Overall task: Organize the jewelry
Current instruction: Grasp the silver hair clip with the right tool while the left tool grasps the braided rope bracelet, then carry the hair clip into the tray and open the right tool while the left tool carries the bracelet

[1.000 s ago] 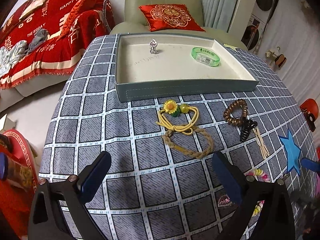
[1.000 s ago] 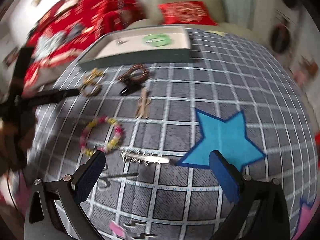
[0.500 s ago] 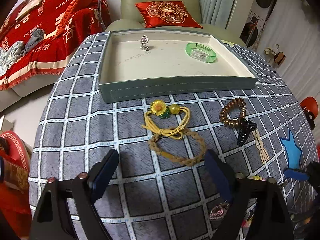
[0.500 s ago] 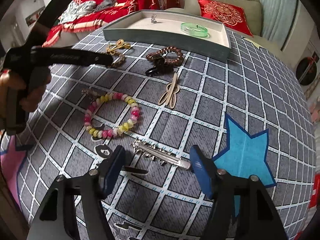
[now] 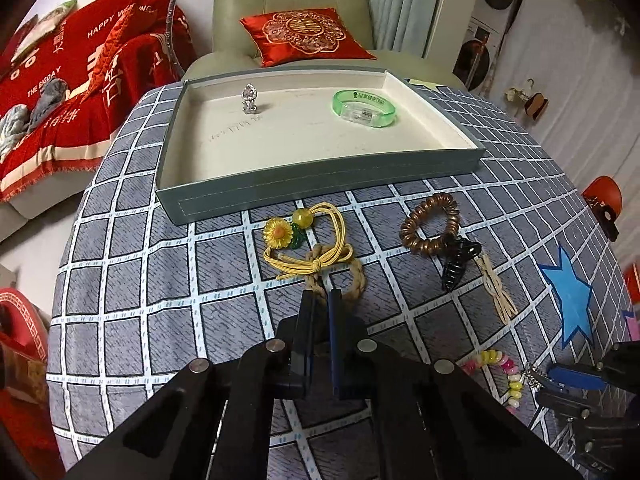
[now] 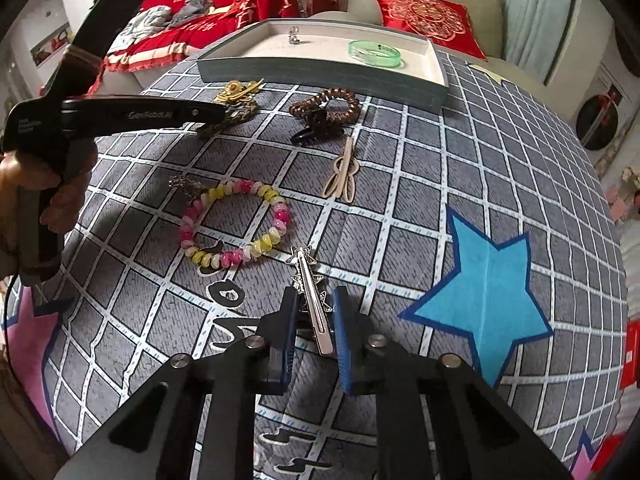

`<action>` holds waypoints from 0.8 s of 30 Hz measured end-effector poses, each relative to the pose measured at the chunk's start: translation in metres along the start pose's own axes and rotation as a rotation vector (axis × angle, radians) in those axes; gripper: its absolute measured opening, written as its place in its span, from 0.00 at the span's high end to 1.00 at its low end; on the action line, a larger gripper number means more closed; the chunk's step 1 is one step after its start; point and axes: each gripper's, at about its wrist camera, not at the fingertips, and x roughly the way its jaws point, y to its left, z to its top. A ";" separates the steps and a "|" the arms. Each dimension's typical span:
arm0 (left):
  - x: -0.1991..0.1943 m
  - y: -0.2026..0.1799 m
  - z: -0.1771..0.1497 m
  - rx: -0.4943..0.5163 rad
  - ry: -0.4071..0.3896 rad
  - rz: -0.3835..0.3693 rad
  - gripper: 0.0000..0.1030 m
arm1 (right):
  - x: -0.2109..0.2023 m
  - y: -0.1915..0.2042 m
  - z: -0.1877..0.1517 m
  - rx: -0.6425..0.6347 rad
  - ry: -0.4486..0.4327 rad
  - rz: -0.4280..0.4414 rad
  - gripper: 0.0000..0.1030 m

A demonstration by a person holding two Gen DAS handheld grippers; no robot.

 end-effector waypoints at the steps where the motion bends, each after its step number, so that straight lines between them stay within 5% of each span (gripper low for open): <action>1: -0.001 0.002 -0.001 -0.008 0.001 -0.010 0.79 | -0.002 -0.002 -0.001 0.019 -0.001 0.002 0.81; 24: -0.074 0.020 0.007 -0.048 -0.125 -0.158 0.79 | -0.043 -0.030 0.023 0.277 -0.128 0.121 0.81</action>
